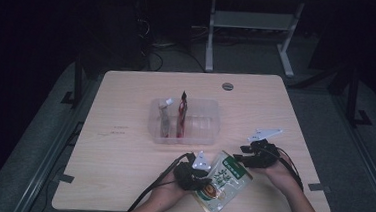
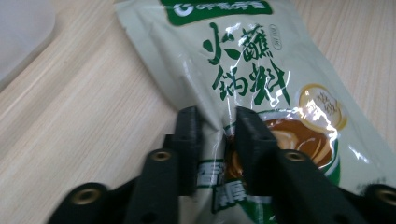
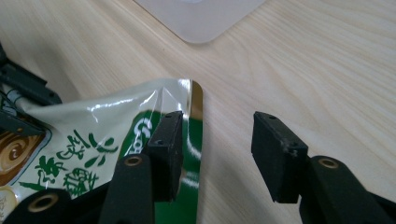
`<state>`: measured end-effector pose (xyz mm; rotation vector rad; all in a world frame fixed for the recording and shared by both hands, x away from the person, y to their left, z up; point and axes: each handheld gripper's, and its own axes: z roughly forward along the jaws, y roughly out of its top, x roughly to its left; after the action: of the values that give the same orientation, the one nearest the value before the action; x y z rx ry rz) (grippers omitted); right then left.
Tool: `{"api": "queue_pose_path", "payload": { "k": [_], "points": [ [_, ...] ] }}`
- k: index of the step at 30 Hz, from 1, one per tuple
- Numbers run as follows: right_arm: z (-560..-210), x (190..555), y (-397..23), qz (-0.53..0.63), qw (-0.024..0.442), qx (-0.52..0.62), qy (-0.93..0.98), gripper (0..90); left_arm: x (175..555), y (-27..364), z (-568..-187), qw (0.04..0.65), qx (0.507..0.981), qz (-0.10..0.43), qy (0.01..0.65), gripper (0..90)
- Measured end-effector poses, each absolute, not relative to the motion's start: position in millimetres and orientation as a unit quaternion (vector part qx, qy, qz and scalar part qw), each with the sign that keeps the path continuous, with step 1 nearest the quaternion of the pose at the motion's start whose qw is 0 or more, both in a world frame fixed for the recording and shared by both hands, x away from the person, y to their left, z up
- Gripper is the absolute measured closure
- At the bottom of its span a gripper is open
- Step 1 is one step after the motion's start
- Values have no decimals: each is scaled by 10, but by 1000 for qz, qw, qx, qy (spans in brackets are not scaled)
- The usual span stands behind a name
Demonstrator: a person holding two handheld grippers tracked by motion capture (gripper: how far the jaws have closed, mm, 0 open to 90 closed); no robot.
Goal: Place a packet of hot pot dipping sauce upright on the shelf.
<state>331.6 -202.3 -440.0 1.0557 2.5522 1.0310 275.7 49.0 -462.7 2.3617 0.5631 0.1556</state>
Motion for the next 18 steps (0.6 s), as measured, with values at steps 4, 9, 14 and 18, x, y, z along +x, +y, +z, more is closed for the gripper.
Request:
{"api": "queue_pose_path", "payload": {
  "k": [4,9,14,18],
  "points": [
    [-4389,3323,-2044,354,95,356,859,513,2786,481,-4635,353,908,50,218,824],
    [-4381,3310,-2062,363,84,359,856,503,2857,535,-4618,370,903,19,217,889],
    [-4360,3291,-2103,375,82,363,849,469,2944,635,-4566,382,899,2,214,900],
    [-4346,3286,-2127,391,68,363,843,437,2975,733,-4458,391,897,10,206,900]
  ]
}}
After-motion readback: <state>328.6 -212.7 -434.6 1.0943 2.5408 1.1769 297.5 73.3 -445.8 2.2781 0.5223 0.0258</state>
